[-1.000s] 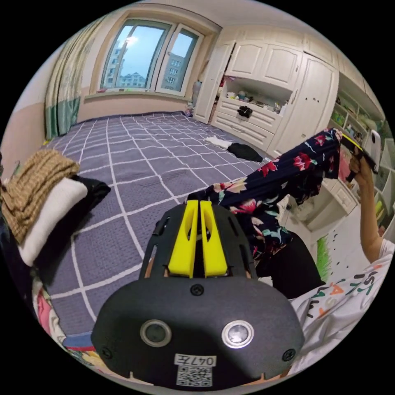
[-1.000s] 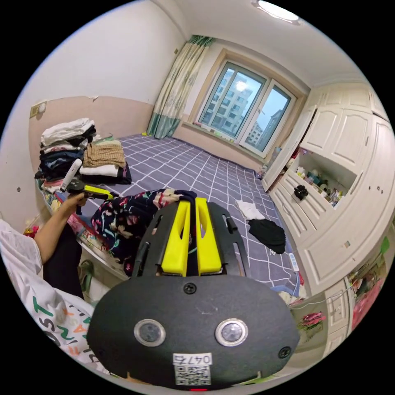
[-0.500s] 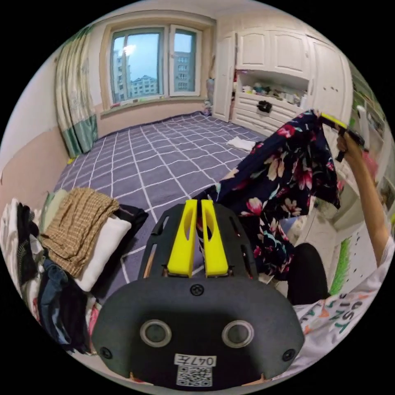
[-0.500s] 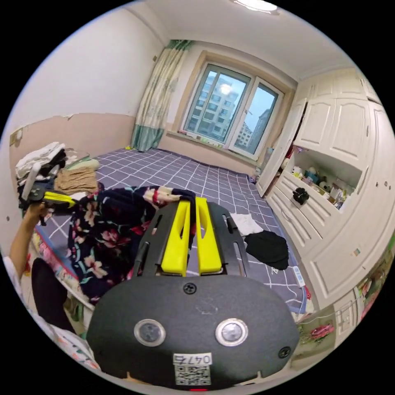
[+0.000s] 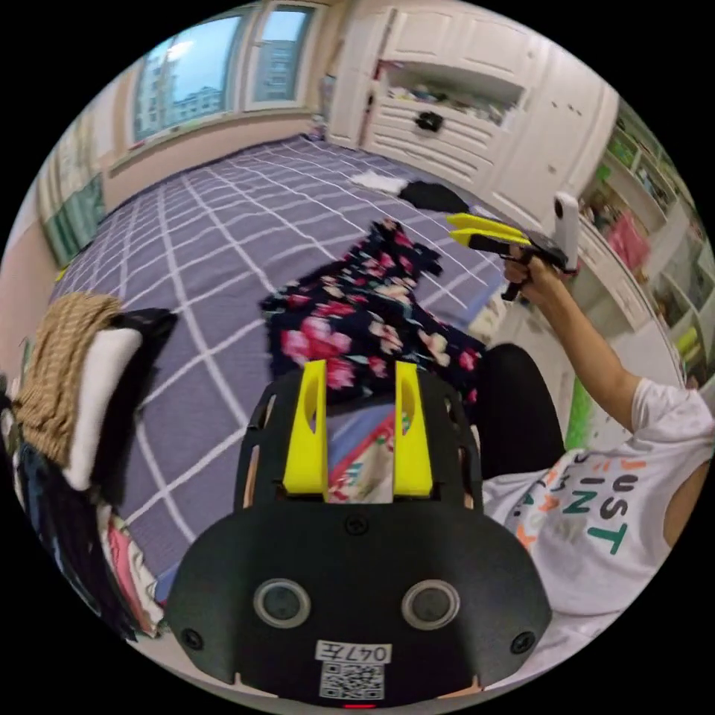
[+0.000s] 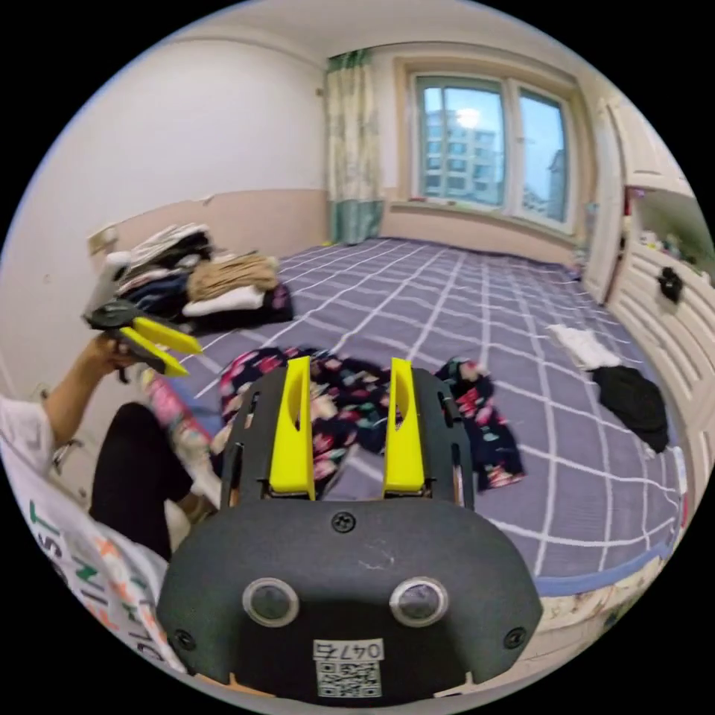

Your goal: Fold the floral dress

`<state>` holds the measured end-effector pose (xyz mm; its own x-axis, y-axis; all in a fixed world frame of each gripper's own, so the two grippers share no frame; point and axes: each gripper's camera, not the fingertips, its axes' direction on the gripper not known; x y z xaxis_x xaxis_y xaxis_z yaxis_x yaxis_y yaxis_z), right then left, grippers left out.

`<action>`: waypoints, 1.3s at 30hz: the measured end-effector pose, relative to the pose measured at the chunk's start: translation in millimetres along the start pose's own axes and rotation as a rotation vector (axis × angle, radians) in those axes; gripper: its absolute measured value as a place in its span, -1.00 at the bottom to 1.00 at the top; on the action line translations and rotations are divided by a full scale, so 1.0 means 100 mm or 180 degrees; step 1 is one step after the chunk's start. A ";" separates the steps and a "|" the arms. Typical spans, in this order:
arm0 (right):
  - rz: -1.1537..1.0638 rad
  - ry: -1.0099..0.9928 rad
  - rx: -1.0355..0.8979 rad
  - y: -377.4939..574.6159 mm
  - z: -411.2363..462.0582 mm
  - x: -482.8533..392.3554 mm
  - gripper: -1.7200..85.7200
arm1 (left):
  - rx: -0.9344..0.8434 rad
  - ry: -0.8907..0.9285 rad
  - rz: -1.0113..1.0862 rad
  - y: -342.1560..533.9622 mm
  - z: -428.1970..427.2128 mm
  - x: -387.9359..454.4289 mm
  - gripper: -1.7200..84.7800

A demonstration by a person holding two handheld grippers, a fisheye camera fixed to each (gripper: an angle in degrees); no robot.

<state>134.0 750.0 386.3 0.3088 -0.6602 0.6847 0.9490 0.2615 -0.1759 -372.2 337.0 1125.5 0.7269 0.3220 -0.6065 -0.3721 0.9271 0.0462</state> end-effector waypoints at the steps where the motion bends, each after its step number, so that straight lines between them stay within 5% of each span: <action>1: -0.0054 -0.0154 -0.0057 0.08 0.01 -0.11 -0.69 | -0.0141 0.0137 0.0171 -0.01 0.29 0.30 -0.58; 5: -0.0604 -0.0469 -0.0690 0.47 0.09 -0.71 -0.68 | -0.0286 0.0177 0.0315 -0.02 0.95 1.00 -0.58; 9: -0.1062 -0.0163 -0.1477 0.77 0.39 -0.98 -0.67 | -0.0067 -0.0913 0.0372 -0.13 1.18 1.24 -0.89; 13: -0.1231 -0.0508 -0.1889 0.95 0.72 -1.11 -0.91 | -0.0014 -0.0415 0.0363 -0.14 0.67 1.03 -0.93; 19: -0.0912 -0.0642 -0.0668 0.32 -0.07 -0.84 -0.96 | 0.0497 0.0350 -0.0098 0.09 -0.65 0.23 -0.96; 21: -0.1019 -0.0169 -0.0323 -0.08 -0.63 -0.75 -0.96 | 0.0742 0.0540 -0.0213 0.17 -1.10 -0.02 -0.97; 26: -0.1092 0.1020 -0.0048 -0.55 -1.40 -0.52 -0.96 | 0.0900 -0.0421 -0.0448 0.40 -1.80 -0.20 -0.98; 30: -0.0708 0.1630 -0.0647 -0.53 -1.18 0.31 -0.95 | 0.0708 0.0093 -0.0324 0.43 -1.36 -0.09 -0.91; 35: -0.0346 0.2125 -0.1485 0.30 -0.46 1.23 -0.82 | 0.0090 0.0286 0.0068 0.37 -0.27 0.63 -0.39; 39: -0.0407 0.1793 -0.0982 0.76 -0.46 0.96 -0.76 | -0.0339 -0.0249 0.0160 0.44 0.40 1.09 -0.41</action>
<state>238.3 674.3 406.0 0.0984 -0.9624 0.2532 0.9291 -0.0023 -0.3698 -285.8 420.9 1093.3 0.7472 0.3853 -0.5416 -0.4653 0.8851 -0.0122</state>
